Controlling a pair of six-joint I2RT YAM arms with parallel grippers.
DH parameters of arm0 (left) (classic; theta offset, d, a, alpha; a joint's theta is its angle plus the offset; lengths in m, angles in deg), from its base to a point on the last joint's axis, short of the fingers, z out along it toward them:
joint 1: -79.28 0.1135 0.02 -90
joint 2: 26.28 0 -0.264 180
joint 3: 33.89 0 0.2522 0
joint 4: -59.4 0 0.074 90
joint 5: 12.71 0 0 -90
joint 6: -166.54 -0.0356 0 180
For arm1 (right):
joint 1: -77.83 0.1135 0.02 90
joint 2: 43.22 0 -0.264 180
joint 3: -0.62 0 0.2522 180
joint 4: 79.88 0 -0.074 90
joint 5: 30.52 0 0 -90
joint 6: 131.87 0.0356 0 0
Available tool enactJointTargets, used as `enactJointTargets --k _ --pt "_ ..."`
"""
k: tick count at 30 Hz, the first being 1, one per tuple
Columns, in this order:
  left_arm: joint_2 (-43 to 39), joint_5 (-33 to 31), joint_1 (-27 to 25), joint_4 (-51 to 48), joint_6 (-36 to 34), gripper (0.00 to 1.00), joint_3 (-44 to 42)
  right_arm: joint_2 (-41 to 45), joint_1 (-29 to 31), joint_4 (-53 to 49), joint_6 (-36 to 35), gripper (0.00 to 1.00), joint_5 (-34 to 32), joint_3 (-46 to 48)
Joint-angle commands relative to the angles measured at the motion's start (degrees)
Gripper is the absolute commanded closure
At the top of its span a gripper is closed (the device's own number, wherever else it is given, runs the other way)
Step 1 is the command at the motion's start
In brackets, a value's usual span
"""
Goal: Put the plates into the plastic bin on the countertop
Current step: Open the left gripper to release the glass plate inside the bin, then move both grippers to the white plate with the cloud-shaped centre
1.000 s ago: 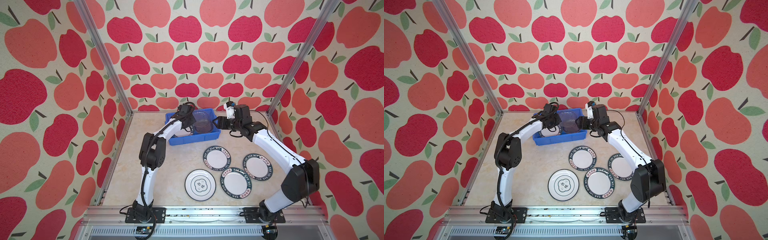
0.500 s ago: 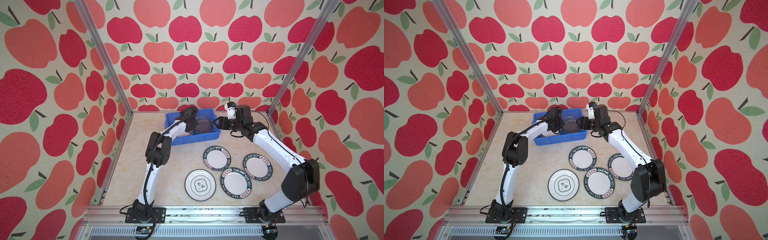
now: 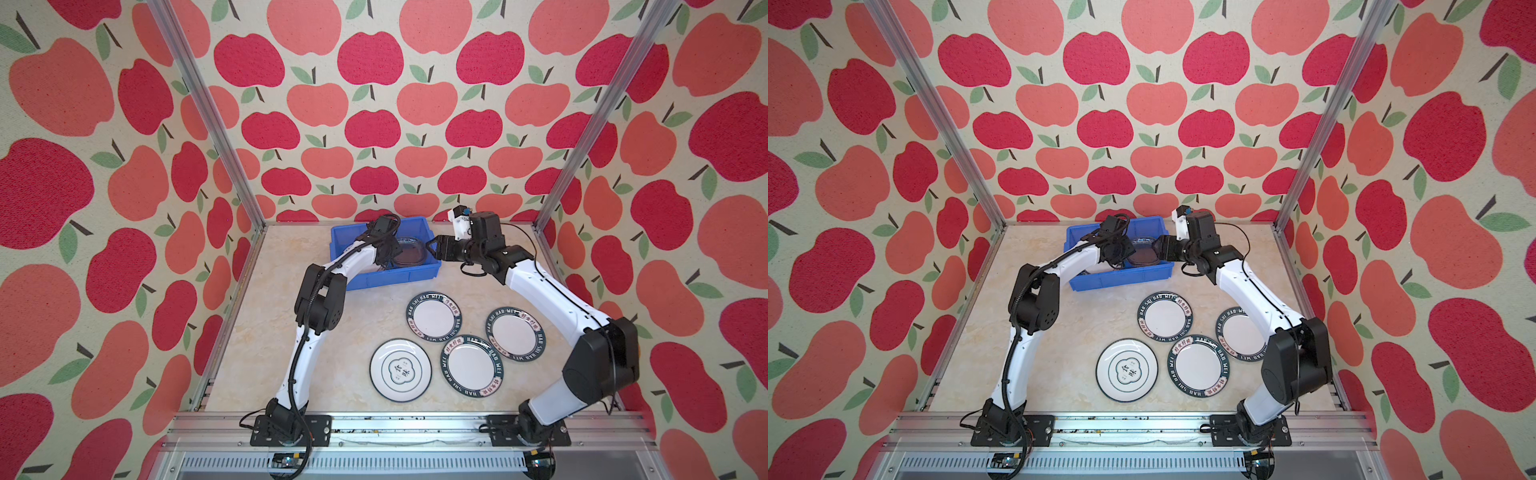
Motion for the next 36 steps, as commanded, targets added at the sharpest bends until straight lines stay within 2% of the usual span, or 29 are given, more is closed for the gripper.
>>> enactJointTargets --k 1,4,8,11,15,18,20,24,27,32,36 --pt "-5.0 -1.4 -0.3 0.7 -5.0 0.46 2.3 2.1 -0.3 0.8 -0.2 0.32 1.1 0.1" --pt "-9.7 -3.4 -0.4 1.1 -9.7 0.33 1.2 2.0 -0.3 0.0 -1.1 0.32 1.8 -0.5" --pt "-18.2 -4.2 0.0 2.4 -15.4 0.16 -4.5 0.5 0.5 -4.0 -2.5 0.31 3.1 -2.1" --pt "-25.0 -0.7 0.4 1.4 -18.1 0.13 -11.2 0.9 2.1 -5.9 -4.1 0.30 2.7 -1.1" --pt "-36.8 4.7 0.1 1.9 -19.1 0.13 -26.5 0.8 5.0 -9.6 -6.3 0.30 1.6 0.0" --pt "-47.0 8.5 -0.5 2.1 -18.7 0.13 -38.3 0.4 7.4 -11.6 -6.8 0.31 4.6 0.5" --pt "-52.6 8.7 -1.0 -0.8 -18.0 0.13 -43.2 0.1 9.1 -12.6 -6.7 0.31 4.5 0.7" --pt "-61.9 10.5 -3.1 -8.0 -17.3 0.15 -50.9 -0.9 12.2 -16.6 -6.9 0.33 7.6 0.6" --pt "-66.4 9.3 -6.2 -12.9 -17.8 0.18 -55.3 -1.0 14.5 -19.9 -7.9 0.33 7.8 2.0" --pt "-71.4 9.7 -9.1 -14.8 -15.9 0.29 -62.7 0.4 16.0 -24.4 -8.7 0.35 9.5 6.7" --pt "-76.1 11.6 -9.7 -15.2 -14.3 0.33 -69.3 4.9 16.2 -25.6 -8.8 0.35 12.8 12.4"
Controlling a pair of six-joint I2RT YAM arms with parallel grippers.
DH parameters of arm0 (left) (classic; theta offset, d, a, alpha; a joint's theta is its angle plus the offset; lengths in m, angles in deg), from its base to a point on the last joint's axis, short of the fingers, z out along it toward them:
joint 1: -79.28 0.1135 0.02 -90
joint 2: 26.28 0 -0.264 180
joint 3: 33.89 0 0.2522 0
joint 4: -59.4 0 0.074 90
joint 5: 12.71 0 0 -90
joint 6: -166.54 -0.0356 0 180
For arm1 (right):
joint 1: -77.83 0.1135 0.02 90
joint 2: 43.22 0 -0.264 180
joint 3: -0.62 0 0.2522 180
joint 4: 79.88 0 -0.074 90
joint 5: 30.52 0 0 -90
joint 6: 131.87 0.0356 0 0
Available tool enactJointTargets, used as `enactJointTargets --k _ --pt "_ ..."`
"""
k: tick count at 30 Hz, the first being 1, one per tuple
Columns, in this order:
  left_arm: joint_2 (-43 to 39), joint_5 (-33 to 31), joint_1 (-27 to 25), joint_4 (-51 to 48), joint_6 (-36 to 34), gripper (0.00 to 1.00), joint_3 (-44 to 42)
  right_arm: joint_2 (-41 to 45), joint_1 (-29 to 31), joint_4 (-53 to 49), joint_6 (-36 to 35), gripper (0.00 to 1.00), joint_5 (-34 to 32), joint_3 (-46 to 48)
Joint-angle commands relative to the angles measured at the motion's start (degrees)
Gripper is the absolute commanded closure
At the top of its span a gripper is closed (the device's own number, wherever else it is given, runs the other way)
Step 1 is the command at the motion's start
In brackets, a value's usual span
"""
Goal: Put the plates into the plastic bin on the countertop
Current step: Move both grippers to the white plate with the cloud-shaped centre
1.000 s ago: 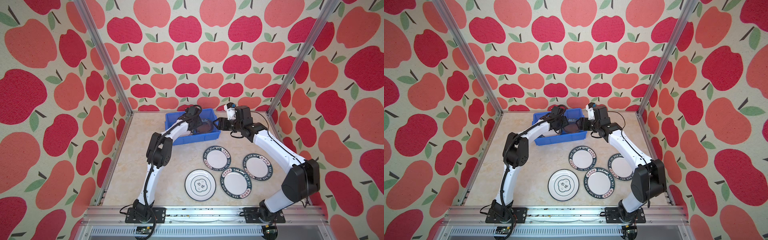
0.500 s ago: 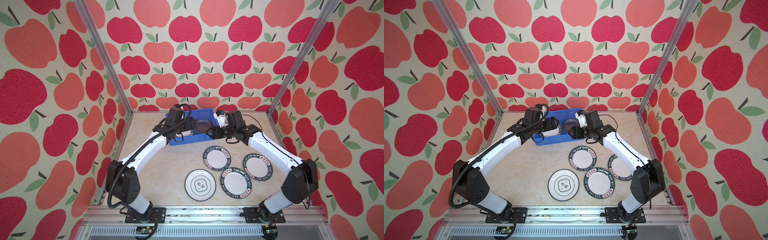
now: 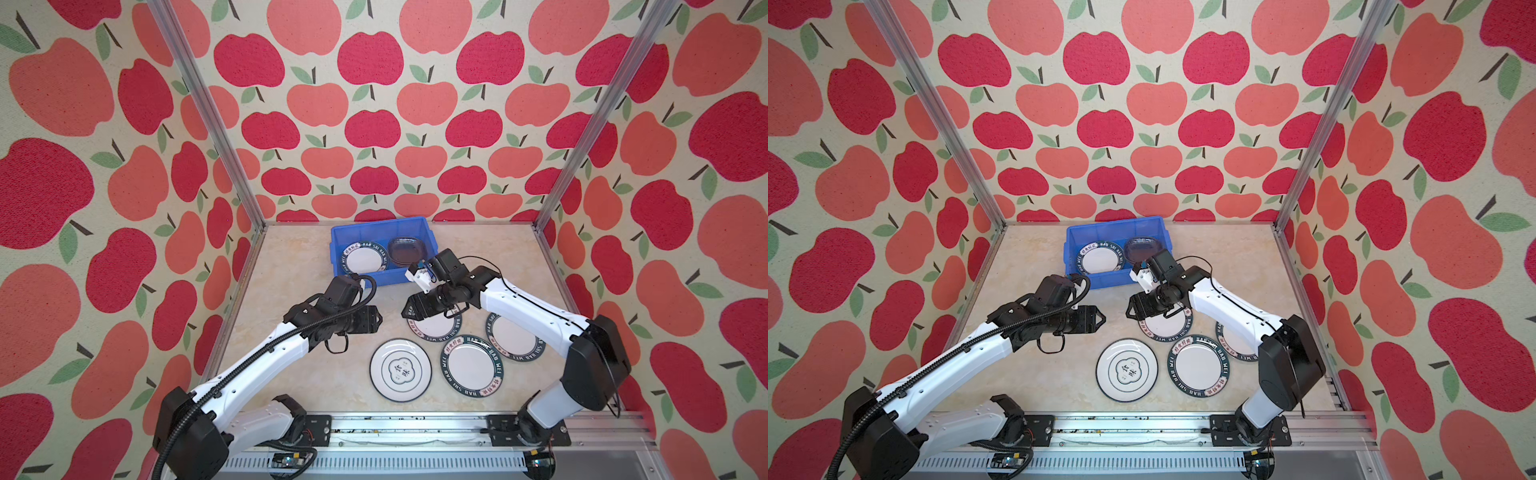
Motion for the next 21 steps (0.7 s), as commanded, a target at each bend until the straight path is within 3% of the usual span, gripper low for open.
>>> enactJointTargets --k 1,7,21 --pt "-4.6 2.4 -0.5 -2.3 2.1 0.33 -5.3 5.7 0.2 -3.3 -1.6 0.35 4.6 4.8" --pt "-8.3 4.7 -0.6 4.4 5.2 0.35 -15.0 9.7 -0.3 -1.6 -1.0 0.35 5.5 11.2" --pt "-3.6 10.1 -1.4 23.8 9.1 0.48 -26.6 7.9 -0.9 1.4 -0.9 0.35 10.2 16.3"
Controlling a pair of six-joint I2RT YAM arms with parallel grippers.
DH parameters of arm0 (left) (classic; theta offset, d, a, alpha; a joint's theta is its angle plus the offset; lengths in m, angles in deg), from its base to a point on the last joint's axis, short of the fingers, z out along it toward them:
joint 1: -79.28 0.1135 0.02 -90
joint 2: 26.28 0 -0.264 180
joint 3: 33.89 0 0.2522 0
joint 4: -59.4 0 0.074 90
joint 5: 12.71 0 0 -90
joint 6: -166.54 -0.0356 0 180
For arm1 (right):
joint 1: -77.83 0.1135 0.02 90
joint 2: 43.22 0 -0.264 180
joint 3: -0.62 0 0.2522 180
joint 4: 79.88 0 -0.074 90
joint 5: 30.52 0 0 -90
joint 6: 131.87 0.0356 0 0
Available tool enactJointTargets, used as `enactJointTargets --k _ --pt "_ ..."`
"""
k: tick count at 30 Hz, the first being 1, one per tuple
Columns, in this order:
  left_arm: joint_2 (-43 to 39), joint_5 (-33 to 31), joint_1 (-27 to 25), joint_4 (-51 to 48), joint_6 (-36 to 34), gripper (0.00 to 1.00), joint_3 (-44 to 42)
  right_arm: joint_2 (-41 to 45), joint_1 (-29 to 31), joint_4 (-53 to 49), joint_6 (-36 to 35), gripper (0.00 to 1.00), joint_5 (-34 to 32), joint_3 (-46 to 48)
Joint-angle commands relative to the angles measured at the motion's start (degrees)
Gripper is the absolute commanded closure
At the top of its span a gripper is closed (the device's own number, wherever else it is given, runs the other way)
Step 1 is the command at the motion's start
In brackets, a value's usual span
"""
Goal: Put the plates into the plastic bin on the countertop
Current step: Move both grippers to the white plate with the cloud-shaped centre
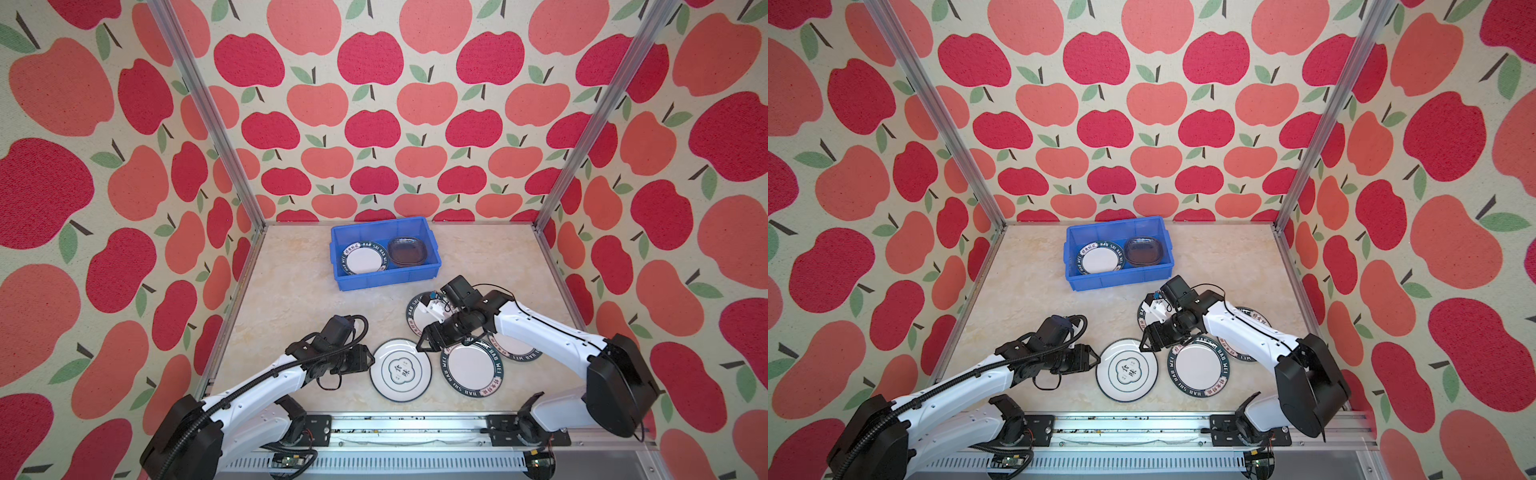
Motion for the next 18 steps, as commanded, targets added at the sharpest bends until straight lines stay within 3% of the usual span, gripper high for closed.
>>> enactJointTargets --k 1,6,13,18 --pt "1.9 1.9 -0.2 7.1 0.9 0.49 -2.1 -0.4 -0.4 0.7 -0.6 0.35 1.9 1.2" --pt "7.1 4.0 0.0 14.6 1.4 0.55 -4.3 -0.7 -0.9 1.3 -0.3 0.35 1.4 1.6" --pt "15.7 9.9 0.4 27.3 2.6 0.76 -8.4 -1.0 -1.1 2.1 0.0 0.35 0.9 1.9" --pt "19.1 11.8 0.9 30.5 2.9 0.85 -9.2 -1.6 -1.1 3.0 0.3 0.35 0.8 1.6"
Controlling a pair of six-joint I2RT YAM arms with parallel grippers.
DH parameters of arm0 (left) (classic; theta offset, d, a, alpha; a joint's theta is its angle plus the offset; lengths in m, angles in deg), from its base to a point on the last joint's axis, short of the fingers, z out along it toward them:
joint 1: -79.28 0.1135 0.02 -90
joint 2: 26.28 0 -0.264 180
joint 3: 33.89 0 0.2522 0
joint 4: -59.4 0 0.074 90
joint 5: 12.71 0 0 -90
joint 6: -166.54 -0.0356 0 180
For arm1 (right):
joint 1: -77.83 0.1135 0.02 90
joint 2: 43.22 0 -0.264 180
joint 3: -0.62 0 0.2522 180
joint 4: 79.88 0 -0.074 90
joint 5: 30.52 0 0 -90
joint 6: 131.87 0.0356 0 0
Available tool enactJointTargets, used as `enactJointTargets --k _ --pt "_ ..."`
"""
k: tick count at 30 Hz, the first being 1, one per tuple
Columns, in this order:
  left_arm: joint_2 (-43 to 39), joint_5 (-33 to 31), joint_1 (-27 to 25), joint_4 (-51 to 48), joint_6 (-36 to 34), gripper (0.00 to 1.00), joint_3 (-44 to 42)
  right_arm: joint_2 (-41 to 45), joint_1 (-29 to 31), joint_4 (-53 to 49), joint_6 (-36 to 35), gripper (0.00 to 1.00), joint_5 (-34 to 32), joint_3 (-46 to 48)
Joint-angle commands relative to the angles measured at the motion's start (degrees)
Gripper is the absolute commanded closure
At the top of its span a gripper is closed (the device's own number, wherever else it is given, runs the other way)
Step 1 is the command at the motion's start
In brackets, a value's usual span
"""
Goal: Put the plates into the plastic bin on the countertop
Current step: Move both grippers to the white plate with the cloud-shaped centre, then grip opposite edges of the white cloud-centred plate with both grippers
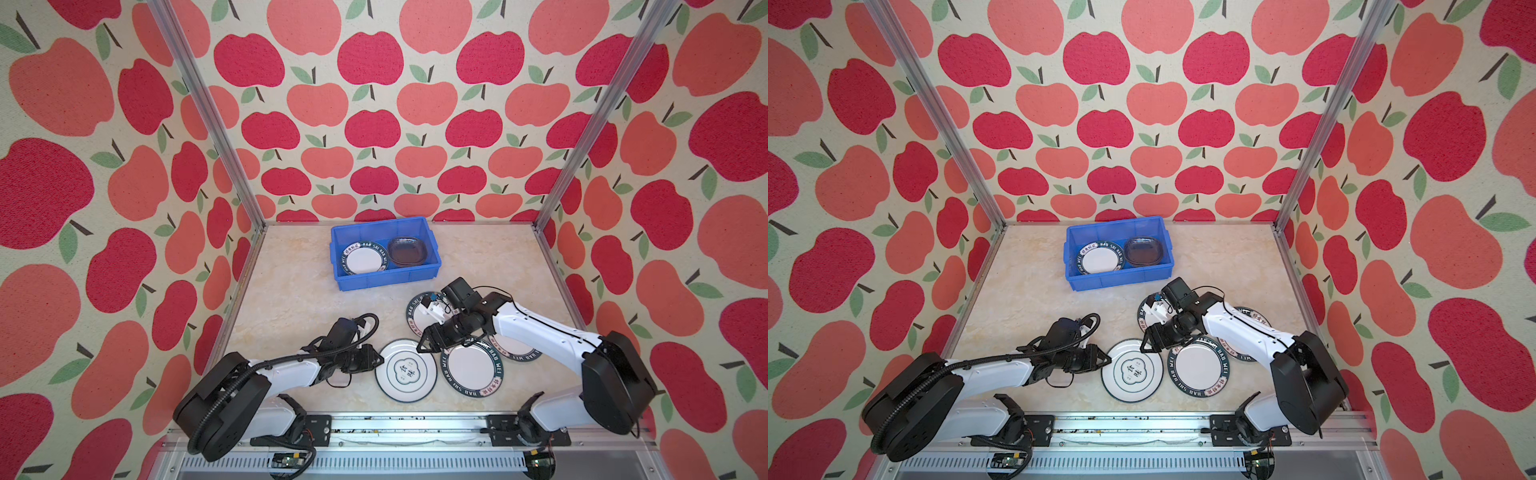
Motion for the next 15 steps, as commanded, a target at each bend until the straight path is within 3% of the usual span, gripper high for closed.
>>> enactJointTargets --k 1,5,7,15 --pt "2.2 1.0 0.2 -0.3 0.5 0.86 -2.9 -0.8 -0.4 1.0 0.3 0.35 0.4 0.4" --pt "1.5 1.0 1.1 0.1 0.8 0.91 -3.8 -1.6 -0.4 1.4 0.3 0.35 0.2 0.3" --pt "0.5 1.1 1.4 -0.1 0.8 0.99 -4.2 -2.1 -0.4 1.6 0.4 0.35 0.3 0.1" --pt "-12.1 2.9 4.0 -5.2 1.0 1.00 -6.9 -2.7 -1.0 1.8 0.7 0.35 1.5 -1.7"
